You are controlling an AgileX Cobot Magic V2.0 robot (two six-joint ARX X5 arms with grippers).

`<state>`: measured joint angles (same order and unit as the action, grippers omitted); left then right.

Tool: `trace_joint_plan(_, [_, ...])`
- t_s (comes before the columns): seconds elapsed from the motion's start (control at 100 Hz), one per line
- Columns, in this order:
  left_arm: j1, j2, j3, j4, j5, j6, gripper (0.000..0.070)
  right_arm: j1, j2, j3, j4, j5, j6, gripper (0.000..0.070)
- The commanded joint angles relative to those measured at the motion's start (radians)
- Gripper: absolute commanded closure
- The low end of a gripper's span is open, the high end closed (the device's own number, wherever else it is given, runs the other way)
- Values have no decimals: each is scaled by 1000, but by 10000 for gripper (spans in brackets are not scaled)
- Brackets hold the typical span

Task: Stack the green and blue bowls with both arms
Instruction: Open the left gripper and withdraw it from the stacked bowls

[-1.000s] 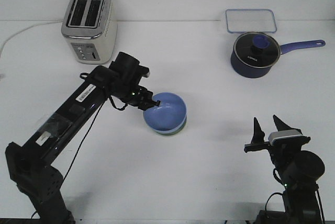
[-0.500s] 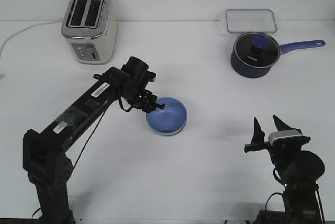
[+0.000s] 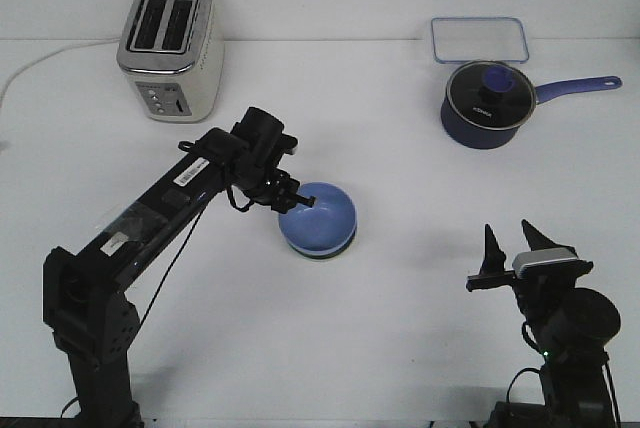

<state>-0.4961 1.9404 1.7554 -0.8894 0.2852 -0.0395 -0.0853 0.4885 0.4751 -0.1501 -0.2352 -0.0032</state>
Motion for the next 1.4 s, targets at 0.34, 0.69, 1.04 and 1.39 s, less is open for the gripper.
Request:
trace_joint_plan(0.34, [-11,16,16,4,4,5,400,1,3,0,8,0,6,302])
trace_joint_plan(0.69, [14,-24,19,29,29,31,237,1,3,0,8,0,6,302])
trace_joint_plan(1.04, [137,-214,19,31,-50,39,239,1,3,0,8,0,6,302])
trace_joint_plan(1.39, [205,-467,-123,122,-161,6,239,1,3,0,8,0,6,302])
